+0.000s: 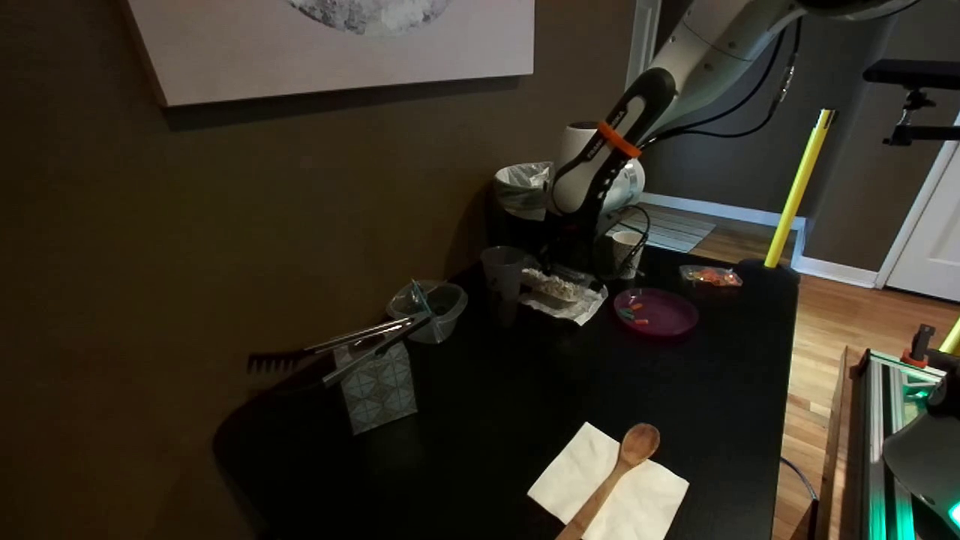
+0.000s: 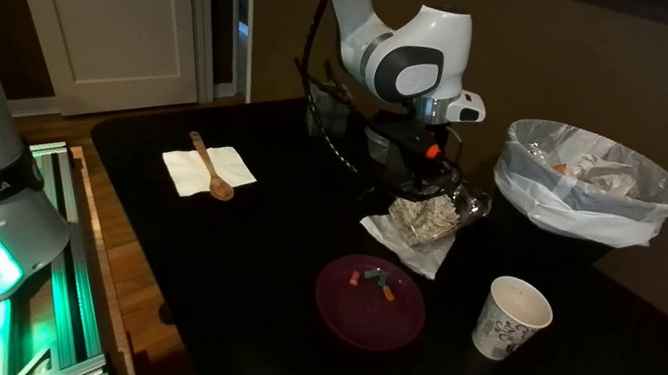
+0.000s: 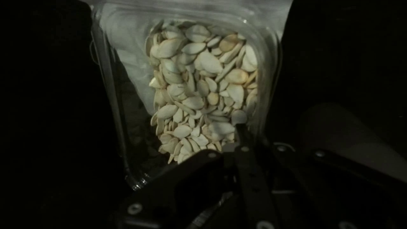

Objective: Put the clear container on the purple plate.

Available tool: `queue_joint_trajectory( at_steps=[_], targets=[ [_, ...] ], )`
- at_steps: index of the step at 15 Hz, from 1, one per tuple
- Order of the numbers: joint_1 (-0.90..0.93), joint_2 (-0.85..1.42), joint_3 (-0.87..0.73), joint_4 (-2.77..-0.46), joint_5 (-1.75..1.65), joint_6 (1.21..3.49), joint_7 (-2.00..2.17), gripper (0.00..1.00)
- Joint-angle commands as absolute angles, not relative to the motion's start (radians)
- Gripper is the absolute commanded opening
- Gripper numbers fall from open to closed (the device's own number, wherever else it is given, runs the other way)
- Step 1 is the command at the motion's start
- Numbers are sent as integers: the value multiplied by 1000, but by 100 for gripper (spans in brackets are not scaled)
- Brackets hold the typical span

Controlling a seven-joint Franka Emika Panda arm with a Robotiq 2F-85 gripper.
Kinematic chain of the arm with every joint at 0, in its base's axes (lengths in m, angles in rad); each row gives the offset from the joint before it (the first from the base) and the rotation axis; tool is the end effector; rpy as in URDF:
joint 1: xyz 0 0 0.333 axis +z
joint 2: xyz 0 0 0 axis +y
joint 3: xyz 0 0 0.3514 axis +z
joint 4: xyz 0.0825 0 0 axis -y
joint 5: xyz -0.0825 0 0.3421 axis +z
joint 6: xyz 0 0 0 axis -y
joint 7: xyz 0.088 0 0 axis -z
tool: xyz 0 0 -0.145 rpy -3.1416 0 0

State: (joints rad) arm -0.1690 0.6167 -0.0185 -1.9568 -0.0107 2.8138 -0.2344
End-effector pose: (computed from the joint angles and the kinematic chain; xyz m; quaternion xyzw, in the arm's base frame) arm 0.6331 -0.1188 0.2081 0.9923 0.0304 0.1157 0.0324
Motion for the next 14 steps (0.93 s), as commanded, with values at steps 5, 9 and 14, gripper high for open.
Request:
queue_joint_trajectory(
  at_steps=[5, 9, 14],
  targets=[
    [-125, 505, -69, -2097, -71, 2897, -191, 2],
    [-88, 435, -125, -2185, -135, 2945, -176, 2],
    [3, 354, -279, -2280, -260, 3005, -106, 2]
  ],
)
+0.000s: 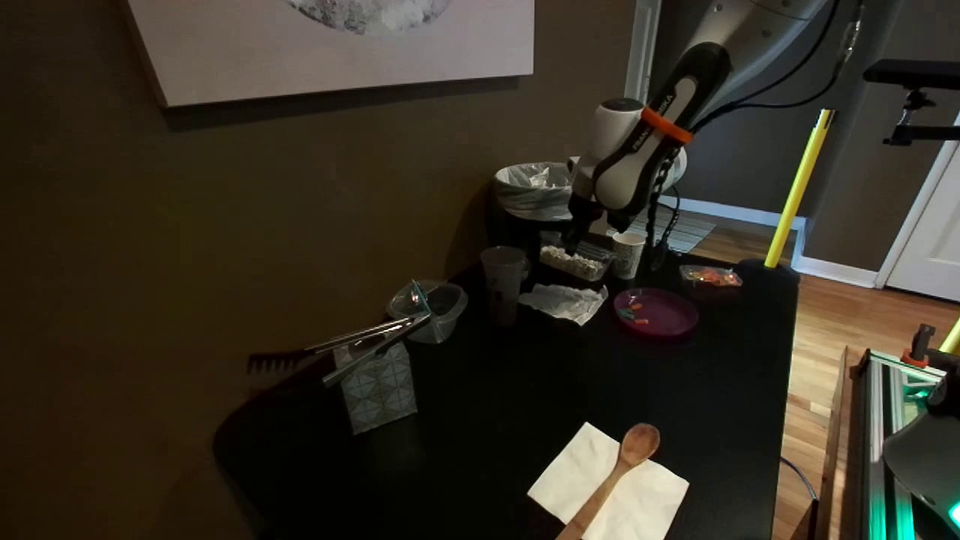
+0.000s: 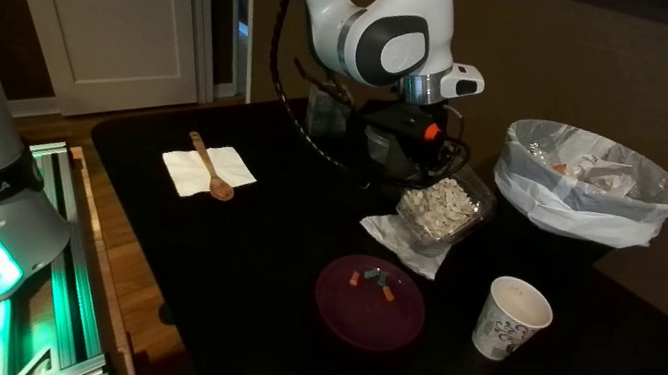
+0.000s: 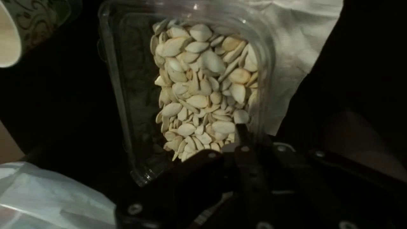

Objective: Put the clear container on the purple plate.

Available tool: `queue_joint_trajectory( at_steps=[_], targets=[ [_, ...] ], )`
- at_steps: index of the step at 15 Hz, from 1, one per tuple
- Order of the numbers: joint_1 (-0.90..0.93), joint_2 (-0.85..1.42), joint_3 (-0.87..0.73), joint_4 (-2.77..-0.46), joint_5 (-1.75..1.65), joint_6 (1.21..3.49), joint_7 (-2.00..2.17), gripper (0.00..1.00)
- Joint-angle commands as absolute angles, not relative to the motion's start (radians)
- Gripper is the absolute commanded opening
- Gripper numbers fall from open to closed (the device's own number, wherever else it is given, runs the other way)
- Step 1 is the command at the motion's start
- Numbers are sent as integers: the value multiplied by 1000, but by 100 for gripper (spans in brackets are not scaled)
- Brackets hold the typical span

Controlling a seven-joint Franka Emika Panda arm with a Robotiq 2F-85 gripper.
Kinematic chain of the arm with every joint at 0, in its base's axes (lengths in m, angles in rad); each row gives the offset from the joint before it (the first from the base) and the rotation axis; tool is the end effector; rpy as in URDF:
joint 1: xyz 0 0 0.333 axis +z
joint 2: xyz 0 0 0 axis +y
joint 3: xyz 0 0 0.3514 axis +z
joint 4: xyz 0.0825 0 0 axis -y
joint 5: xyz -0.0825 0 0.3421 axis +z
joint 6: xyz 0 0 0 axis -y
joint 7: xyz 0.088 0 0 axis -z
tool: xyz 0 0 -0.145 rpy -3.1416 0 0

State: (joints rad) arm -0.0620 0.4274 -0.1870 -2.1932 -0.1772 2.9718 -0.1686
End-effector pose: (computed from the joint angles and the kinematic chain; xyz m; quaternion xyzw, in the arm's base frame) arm 0.5800 -0.1318 0.2599 0.9807 0.0586 0.1569 0.1013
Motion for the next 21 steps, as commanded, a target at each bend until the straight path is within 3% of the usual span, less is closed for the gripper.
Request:
queue_joint_trajectory(
  at_steps=[1, 10, 12, 13, 21],
  targets=[
    [22, 343, -310, -2294, -287, 2998, -88, 2],
    [114, 266, -481, -2403, -483, 2945, 59, 2],
    [34, 225, -383, -2443, -412, 2894, -24, 2],
    [52, 294, -419, -2382, -453, 2944, 25, 6],
    [11, 256, -394, -2437, -470, 2955, 40, 2]
  ],
)
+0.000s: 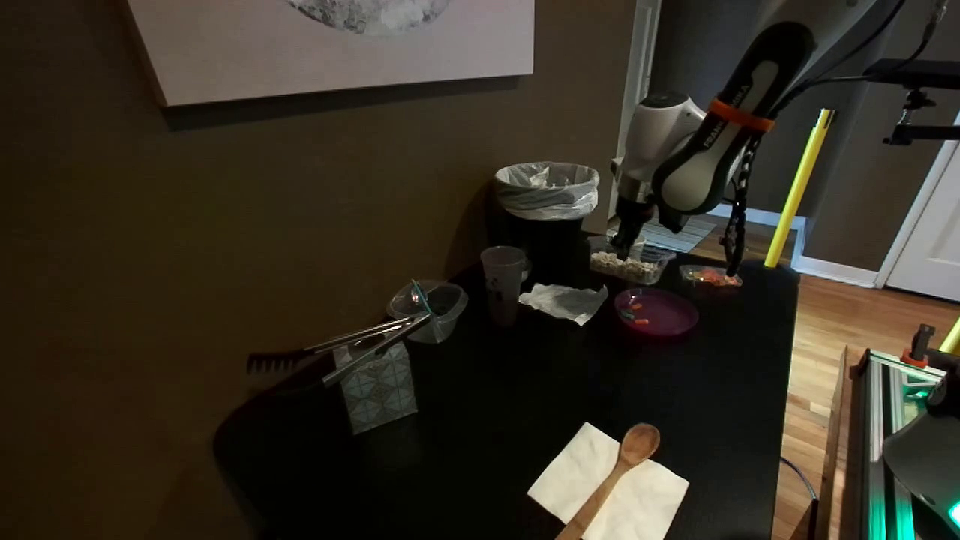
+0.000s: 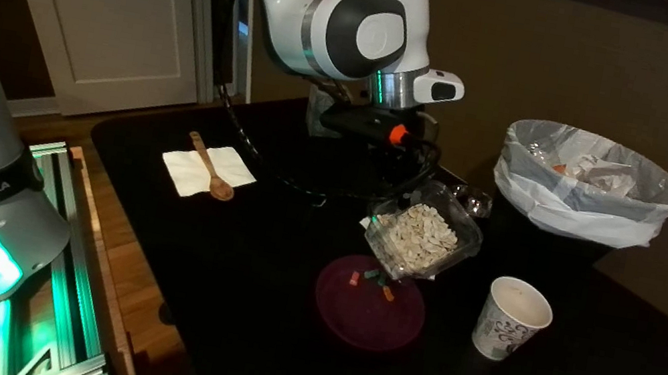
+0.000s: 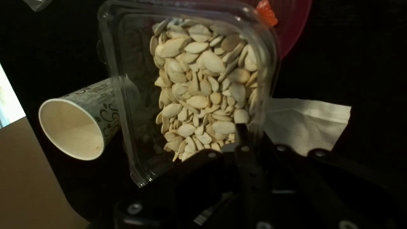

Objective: Put the clear container on the purple plate.

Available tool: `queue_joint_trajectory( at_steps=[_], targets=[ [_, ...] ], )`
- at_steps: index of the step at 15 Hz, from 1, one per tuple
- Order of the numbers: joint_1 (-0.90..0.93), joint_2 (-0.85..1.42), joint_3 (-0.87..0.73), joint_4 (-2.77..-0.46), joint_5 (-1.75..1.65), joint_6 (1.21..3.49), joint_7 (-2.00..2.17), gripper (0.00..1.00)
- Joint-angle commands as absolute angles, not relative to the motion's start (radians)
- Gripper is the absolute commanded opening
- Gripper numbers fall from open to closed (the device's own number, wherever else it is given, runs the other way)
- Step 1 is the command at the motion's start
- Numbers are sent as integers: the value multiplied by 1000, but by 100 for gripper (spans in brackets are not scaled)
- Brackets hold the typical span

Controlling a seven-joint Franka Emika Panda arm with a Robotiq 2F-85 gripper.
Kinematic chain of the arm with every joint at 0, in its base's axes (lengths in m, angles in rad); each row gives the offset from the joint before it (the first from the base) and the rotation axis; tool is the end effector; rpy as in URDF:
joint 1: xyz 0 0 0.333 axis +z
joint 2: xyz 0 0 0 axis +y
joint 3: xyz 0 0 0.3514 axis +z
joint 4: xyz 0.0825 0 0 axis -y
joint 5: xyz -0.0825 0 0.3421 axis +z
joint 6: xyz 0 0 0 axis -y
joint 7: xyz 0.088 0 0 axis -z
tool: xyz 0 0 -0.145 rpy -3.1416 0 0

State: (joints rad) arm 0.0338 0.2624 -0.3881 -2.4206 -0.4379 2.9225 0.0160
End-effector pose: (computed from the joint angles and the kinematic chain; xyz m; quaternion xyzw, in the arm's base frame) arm 0.4887 -0.1565 0.2661 0.9852 0.0351 0.0942 0.1387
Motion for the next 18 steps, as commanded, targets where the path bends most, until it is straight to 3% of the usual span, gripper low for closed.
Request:
queue_joint_trajectory(
  at_steps=[1, 18],
  targets=[
    [6, 254, -399, -2442, -475, 2959, 42, 2],
    [-4, 239, -483, -2584, -595, 3019, 27, 2]
  ],
)
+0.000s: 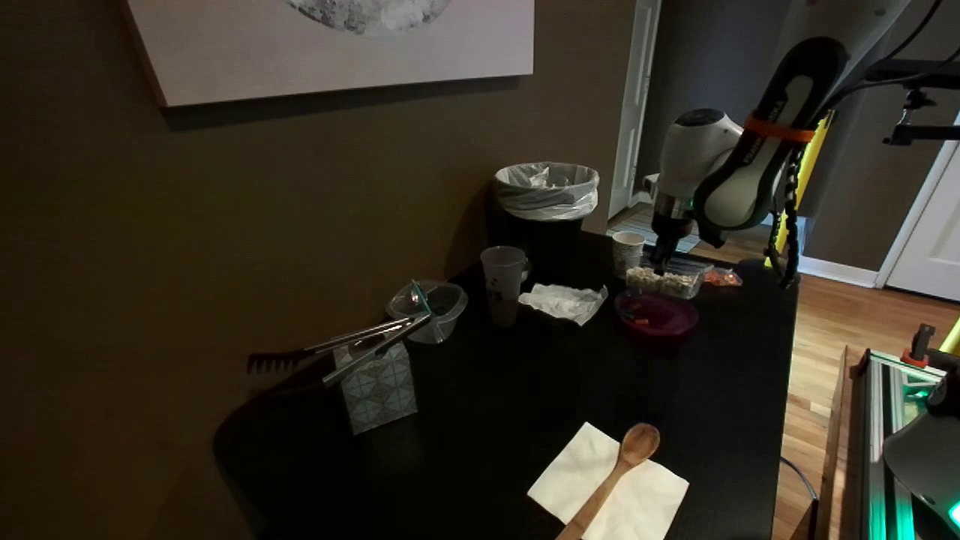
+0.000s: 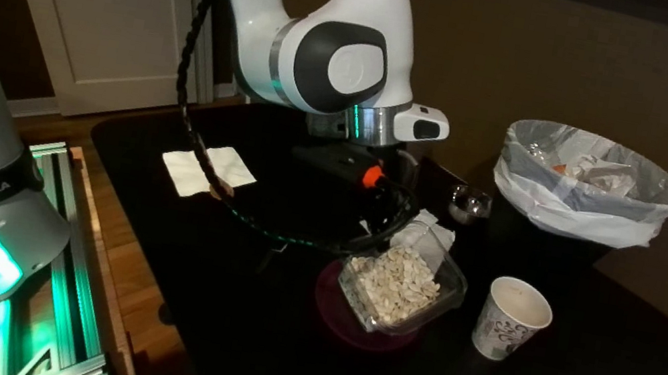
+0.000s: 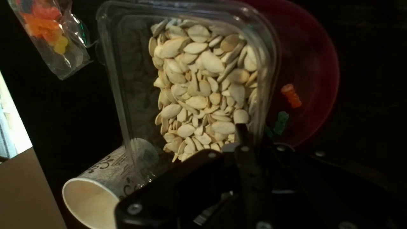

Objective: Put the clear container on the purple plate.

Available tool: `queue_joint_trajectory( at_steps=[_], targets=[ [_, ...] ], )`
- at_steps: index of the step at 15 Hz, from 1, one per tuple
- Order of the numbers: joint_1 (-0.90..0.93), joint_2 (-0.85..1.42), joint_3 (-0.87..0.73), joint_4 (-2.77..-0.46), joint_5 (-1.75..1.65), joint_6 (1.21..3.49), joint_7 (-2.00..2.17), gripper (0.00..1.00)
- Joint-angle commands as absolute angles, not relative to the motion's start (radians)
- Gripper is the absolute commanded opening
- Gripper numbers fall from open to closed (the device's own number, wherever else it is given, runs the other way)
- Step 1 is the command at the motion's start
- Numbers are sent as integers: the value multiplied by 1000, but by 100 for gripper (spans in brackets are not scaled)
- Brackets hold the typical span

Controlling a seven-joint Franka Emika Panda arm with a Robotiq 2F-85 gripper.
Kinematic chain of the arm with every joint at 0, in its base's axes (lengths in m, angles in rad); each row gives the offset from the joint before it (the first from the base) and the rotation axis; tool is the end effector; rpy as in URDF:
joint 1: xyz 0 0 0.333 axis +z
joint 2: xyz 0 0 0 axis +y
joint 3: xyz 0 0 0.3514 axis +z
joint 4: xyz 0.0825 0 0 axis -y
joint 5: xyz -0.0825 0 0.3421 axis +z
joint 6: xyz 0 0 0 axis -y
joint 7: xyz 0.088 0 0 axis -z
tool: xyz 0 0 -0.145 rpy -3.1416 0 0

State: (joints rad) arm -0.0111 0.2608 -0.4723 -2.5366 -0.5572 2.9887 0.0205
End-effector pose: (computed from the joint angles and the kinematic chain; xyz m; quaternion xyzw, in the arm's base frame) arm 0.4304 -0.1923 0.2376 0.9873 0.0328 0.0586 0.1440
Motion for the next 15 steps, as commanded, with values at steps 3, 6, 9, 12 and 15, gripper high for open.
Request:
queue_joint_trajectory(
  at_steps=[3, 6, 9, 12, 15],
  targets=[
    [-8, 232, -473, -2616, -585, 3037, 14, 2],
    [-10, 238, -459, -2642, -572, 3089, 12, 2],
    [2, 261, -461, -2642, -576, 3152, 25, 2],
    [18, 286, -471, -2624, -575, 3177, 30, 2],
    [24, 300, -477, -2614, -573, 3178, 29, 2]
  ],
)
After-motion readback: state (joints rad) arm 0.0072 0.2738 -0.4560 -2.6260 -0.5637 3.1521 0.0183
